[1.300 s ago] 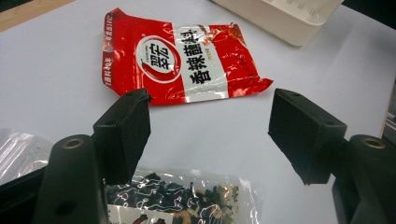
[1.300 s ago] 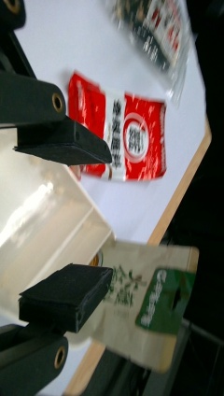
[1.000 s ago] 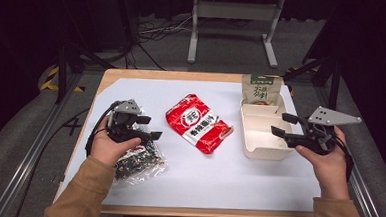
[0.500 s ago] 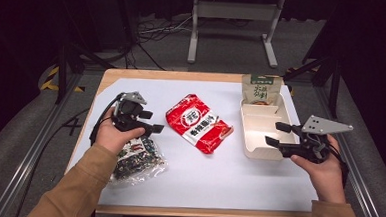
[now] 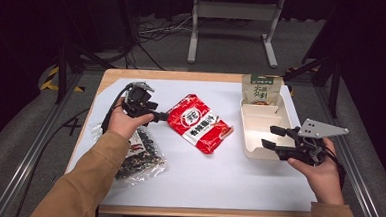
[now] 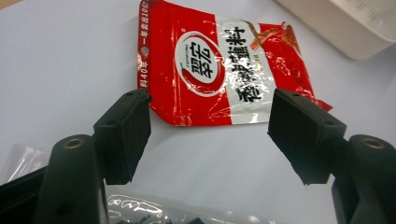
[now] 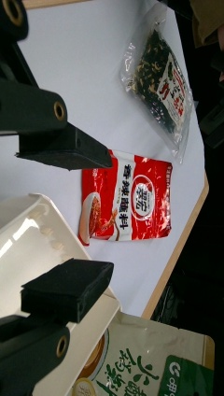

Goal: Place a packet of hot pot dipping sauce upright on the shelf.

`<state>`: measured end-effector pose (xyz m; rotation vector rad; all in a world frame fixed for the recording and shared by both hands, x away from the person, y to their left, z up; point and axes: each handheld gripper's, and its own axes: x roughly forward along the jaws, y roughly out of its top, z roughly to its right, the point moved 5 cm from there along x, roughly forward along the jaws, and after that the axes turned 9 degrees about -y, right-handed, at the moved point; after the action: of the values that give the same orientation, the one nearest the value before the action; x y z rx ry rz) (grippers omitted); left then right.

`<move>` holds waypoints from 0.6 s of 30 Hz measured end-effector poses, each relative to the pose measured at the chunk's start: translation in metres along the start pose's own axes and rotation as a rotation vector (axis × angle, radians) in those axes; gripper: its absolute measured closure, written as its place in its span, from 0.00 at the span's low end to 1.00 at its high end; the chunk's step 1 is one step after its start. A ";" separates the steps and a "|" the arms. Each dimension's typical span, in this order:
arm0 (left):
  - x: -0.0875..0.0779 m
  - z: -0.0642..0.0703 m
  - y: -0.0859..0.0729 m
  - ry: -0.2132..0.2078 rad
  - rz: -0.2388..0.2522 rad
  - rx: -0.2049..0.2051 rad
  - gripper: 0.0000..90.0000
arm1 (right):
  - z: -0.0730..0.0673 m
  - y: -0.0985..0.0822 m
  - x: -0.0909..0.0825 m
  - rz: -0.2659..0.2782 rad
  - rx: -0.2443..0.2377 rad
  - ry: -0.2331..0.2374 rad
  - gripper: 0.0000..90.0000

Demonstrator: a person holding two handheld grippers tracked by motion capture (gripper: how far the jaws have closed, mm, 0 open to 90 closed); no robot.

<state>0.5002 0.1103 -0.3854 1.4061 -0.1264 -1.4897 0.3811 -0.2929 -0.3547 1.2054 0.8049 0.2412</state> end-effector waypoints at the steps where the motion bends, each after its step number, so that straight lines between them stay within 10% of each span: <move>1: 0.002 -0.002 0.001 0.000 -0.002 0.000 0.34 | 0.000 0.000 0.000 -0.004 0.003 0.000 0.48; 18: 0.033 -0.030 0.006 0.005 0.053 -0.092 0.34 | -0.014 -0.001 -0.007 -0.002 -0.010 0.018 0.43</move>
<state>0.5350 0.1003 -0.4129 1.3228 -0.0907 -1.4309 0.3667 -0.2872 -0.3548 1.1940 0.8198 0.2544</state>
